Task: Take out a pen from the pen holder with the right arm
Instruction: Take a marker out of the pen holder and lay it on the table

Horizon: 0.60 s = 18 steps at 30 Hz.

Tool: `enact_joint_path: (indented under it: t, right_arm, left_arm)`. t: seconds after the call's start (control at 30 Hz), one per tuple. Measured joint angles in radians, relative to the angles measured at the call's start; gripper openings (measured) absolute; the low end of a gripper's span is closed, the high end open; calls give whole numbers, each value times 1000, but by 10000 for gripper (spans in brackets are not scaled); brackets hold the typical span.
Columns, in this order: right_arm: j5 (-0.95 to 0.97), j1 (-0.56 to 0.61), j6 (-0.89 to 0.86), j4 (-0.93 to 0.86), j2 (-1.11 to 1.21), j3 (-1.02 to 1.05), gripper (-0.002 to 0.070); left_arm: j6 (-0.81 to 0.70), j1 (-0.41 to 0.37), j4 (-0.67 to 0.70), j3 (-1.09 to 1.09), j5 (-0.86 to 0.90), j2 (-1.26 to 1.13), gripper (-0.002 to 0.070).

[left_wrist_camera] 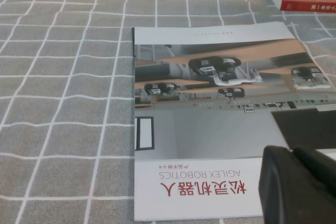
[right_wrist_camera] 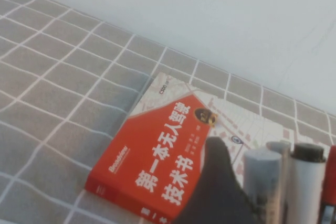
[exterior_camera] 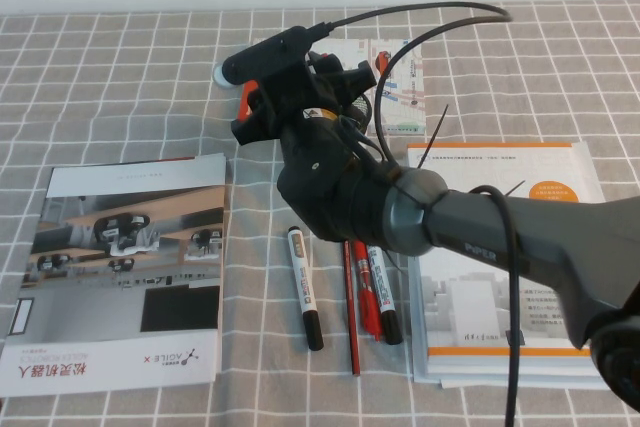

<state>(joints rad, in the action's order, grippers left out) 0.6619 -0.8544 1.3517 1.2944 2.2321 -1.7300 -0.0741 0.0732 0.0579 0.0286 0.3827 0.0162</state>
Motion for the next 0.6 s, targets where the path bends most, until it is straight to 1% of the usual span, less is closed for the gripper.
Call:
enact_joint_path:
  t: [0.43, 0.6]
  right_arm:
    - [0, 21, 10, 8, 57, -37, 405]
    - [2, 21, 10, 8, 64, -37, 363]
  left_arm:
    - [0, 0, 0, 0, 0, 0, -3]
    - [0, 0, 0, 0, 0, 0, -3]
